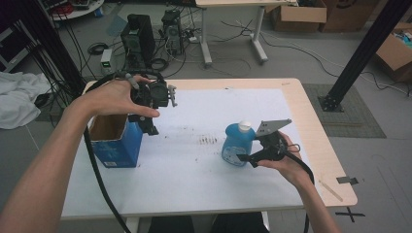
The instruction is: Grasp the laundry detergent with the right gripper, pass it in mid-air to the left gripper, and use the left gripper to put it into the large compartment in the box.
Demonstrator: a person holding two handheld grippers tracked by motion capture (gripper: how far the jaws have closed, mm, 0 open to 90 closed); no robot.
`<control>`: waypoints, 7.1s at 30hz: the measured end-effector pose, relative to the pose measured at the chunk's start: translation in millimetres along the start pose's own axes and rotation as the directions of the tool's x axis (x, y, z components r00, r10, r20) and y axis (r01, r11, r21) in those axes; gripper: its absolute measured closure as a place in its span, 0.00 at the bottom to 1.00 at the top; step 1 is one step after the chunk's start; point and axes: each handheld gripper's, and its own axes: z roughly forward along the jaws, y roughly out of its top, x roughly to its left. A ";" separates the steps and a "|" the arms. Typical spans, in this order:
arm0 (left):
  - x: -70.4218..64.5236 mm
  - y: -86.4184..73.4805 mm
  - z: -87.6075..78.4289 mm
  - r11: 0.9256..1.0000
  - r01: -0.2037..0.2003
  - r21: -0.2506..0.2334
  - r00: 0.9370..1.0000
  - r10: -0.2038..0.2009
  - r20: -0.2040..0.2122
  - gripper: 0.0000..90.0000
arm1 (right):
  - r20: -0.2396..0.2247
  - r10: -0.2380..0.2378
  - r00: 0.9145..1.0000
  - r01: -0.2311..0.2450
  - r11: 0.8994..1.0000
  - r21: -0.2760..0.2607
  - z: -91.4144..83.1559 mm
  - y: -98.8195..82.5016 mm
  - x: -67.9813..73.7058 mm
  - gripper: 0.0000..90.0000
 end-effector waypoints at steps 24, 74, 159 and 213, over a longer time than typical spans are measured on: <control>1.2 -5.6 2.7 1.000 0.011 -0.014 1.000 -0.011 0.008 0.19 | 0.001 0.030 1.000 -0.029 0.991 -0.129 15.2 -8.1 -3.8 0.19; 1.6 -9.1 6.5 1.000 0.017 -0.019 1.000 -0.017 0.009 0.19 | -0.043 0.033 0.999 -0.040 0.982 -0.185 26.6 -15.9 -9.1 0.48; -4.6 45.2 -60.3 0.977 -0.100 -0.190 0.995 0.103 0.006 0.19 | -0.234 -0.224 0.946 0.174 0.961 -0.217 33.1 115.8 36.1 0.52; -13.2 61.8 -19.2 0.965 -0.092 -0.244 0.989 0.118 0.092 0.22 | -0.281 -0.248 0.927 0.185 0.955 -0.232 48.6 128.2 48.5 0.52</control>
